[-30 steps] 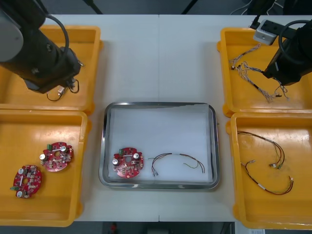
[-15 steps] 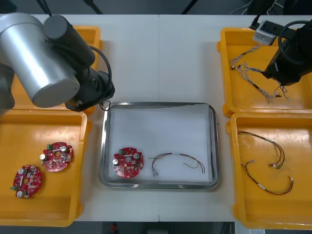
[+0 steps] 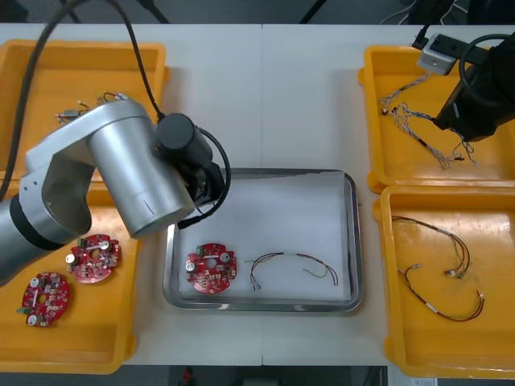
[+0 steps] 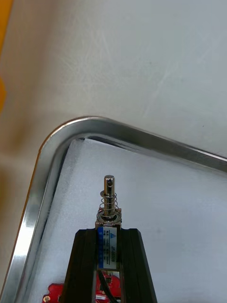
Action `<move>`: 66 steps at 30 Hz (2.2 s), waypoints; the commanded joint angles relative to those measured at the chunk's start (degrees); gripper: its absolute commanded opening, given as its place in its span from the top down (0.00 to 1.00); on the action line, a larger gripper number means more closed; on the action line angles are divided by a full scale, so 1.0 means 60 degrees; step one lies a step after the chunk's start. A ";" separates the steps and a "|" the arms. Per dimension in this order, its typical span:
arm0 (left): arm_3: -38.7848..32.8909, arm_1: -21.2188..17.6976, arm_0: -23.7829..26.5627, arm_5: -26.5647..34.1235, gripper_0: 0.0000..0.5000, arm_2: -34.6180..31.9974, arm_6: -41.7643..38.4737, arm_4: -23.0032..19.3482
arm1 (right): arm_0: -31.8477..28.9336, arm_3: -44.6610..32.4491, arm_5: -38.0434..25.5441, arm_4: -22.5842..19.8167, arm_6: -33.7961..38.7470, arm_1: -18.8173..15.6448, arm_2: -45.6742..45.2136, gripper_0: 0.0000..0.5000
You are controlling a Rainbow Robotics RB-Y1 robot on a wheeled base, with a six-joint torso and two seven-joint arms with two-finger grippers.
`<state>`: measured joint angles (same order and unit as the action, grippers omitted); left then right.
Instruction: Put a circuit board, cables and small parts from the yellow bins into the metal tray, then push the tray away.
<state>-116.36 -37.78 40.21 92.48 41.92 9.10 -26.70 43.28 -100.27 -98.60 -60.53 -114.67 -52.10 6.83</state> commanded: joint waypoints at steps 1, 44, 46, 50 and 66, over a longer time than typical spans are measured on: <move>0.0292 0.0511 -0.0213 -0.0048 1.00 0.0454 -0.0843 0.0509 | 0.0009 -0.0250 0.0085 0.0054 0.0113 0.0012 0.0063 1.00; -0.1187 -0.0544 0.0300 0.0319 0.02 0.0528 -0.1136 -0.0502 | 0.0009 -0.0250 0.0085 0.0054 0.0113 0.0012 0.0063 1.00; -0.1173 -0.0617 0.0300 0.0304 0.02 0.0454 -0.1107 -0.0517 | 0.0009 -0.0250 0.0085 0.0054 0.0113 0.0012 0.0063 1.00; -0.1173 -0.0851 0.0344 0.0319 0.02 0.0000 -0.1107 -0.0941 | 0.0009 -0.0250 0.0085 0.0054 0.0113 0.0012 0.0063 1.00; -0.0382 -0.2858 0.1882 0.1417 0.03 -0.3017 -0.0697 -0.5775 | 0.0009 -0.0250 0.0085 0.0054 0.0113 0.0012 0.0063 1.00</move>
<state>-120.33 -50.96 48.09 100.41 27.31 5.90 -58.54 43.28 -100.28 -98.60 -60.50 -114.67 -52.10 6.84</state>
